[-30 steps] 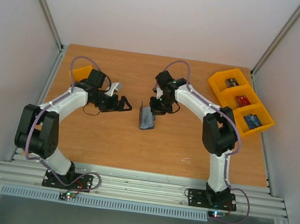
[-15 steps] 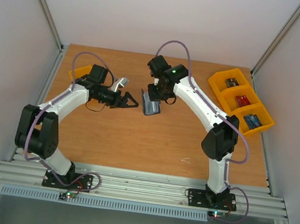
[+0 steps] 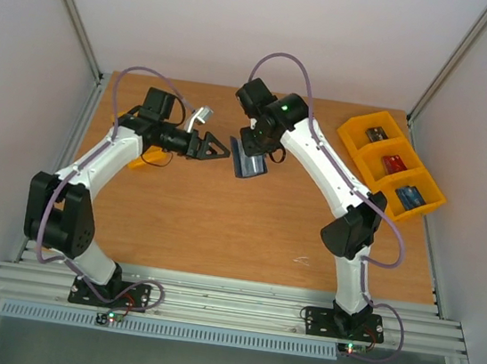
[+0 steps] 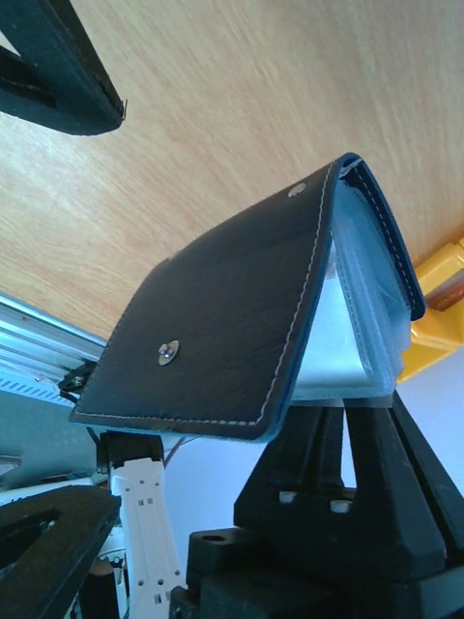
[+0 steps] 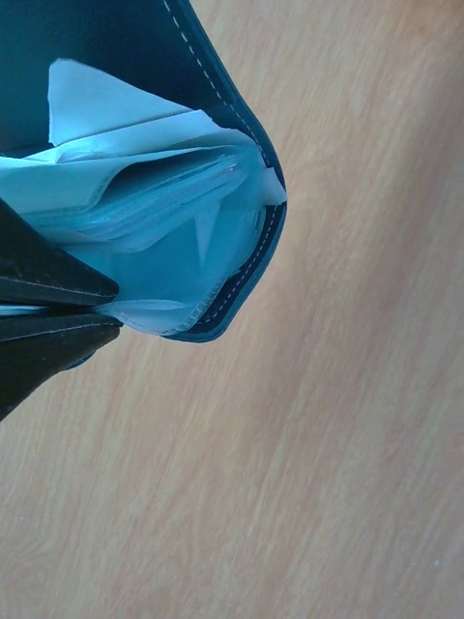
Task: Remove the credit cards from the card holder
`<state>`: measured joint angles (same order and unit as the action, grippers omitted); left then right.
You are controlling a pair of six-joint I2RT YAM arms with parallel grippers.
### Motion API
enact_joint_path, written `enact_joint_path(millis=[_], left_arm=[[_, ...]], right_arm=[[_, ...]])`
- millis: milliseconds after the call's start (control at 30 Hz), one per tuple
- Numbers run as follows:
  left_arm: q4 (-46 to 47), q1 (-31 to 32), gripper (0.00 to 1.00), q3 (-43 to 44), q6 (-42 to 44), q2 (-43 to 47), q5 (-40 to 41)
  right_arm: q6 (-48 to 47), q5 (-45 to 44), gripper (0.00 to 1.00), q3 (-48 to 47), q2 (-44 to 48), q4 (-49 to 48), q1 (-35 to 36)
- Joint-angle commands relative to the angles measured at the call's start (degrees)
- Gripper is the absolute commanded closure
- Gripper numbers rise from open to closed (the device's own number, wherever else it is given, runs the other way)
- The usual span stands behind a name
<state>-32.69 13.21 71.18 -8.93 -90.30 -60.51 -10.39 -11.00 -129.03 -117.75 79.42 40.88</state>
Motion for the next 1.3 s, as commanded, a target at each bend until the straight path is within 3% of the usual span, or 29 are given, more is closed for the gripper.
enact_joint_path(millis=[0, 433, 667, 867, 1033, 1267], left_arm=[[2.4, 0.5, 0.01, 3.4, -3.5, -0.5, -1.0], [1.0, 4.4, 0.01, 10.6, -8.1, -5.7, 8.5], [-0.7, 4.4, 0.02, 11.2, -5.5, -5.8, 10.3], [0.5, 4.3, 0.29, 7.7, -4.9, -4.0, 8.1], [0.7, 4.4, 0.61, 8.0, -5.0, -3.3, 6.0], [0.3, 4.0, 0.92, 7.7, -4.5, -2.1, 3.3]], right_arm=[[0.0, 0.6, 0.99, -5.1, -1.1, 1.4, 0.5], [0.5, 5.1, 0.99, -12.3, -1.8, 3.4, 0.9], [1.3, 19.6, 0.99, -12.0, 1.6, -0.4, 0.6], [3.4, 26.6, 0.99, -6.2, 7.0, -5.1, -1.7], [3.1, 26.5, 0.99, -4.9, 8.4, -4.8, -2.2], [2.9, 26.8, 0.99, 3.2, 12.5, -7.7, -5.0]])
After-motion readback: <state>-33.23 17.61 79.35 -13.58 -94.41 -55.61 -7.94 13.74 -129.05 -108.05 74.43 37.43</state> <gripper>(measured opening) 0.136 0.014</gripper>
